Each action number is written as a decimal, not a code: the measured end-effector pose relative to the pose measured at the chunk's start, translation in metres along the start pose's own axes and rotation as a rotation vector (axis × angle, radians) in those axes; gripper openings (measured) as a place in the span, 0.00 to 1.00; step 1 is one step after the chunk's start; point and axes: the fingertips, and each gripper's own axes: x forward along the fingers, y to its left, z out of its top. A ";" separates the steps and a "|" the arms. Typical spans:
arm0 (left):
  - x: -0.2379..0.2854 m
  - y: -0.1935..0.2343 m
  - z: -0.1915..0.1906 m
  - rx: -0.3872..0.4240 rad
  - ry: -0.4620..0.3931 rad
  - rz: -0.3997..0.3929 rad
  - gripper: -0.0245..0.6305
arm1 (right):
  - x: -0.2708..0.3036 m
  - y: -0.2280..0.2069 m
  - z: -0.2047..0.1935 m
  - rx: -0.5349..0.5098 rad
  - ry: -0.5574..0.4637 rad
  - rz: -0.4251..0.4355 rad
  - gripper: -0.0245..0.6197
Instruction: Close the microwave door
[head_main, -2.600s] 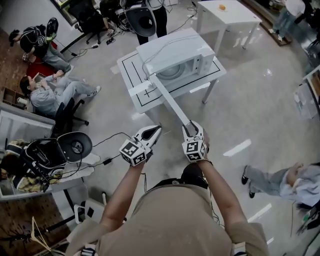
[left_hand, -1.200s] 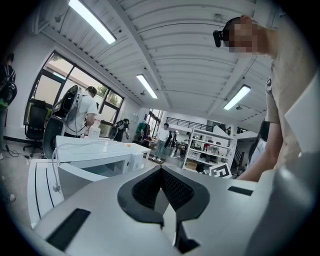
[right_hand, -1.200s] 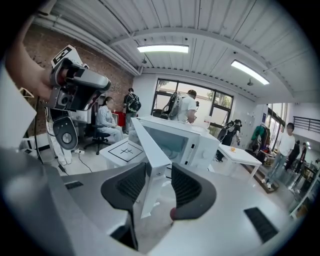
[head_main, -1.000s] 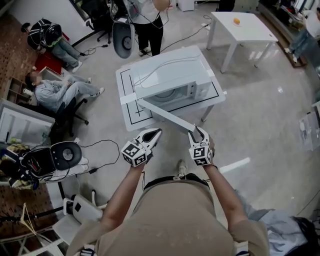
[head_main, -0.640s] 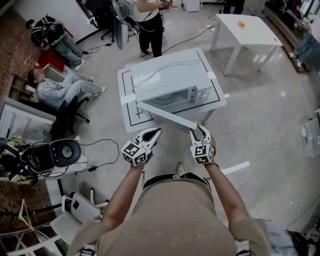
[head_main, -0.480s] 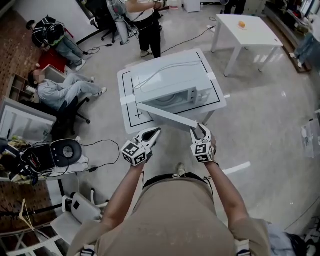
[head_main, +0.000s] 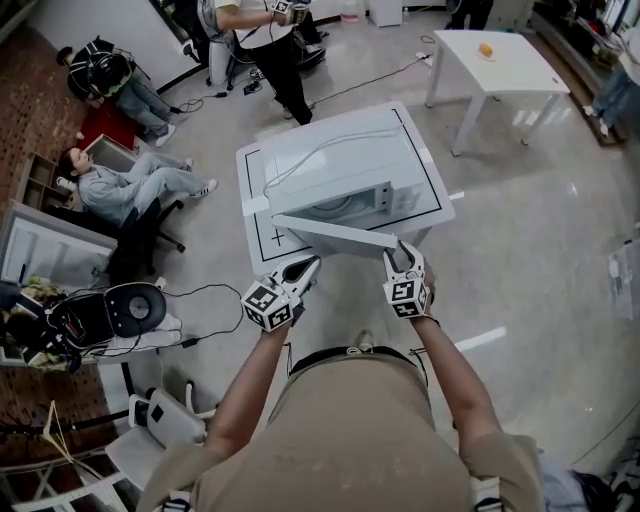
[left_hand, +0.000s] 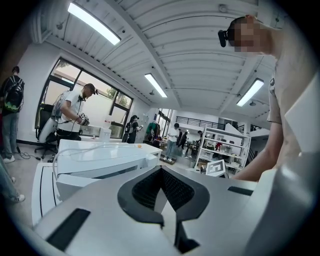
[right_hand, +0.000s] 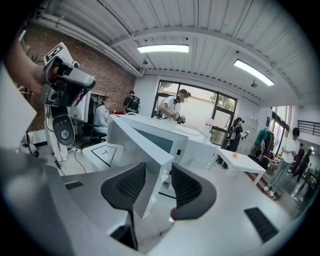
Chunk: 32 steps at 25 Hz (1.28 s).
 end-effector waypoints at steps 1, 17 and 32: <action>0.002 0.001 0.000 0.000 0.001 0.002 0.04 | 0.002 -0.003 0.001 0.000 -0.001 -0.002 0.30; 0.017 0.024 0.011 0.004 -0.002 0.051 0.04 | 0.055 -0.050 0.022 -0.055 -0.017 -0.051 0.30; 0.024 0.033 0.003 -0.015 0.025 0.048 0.04 | 0.097 -0.072 0.036 -0.101 0.004 -0.103 0.32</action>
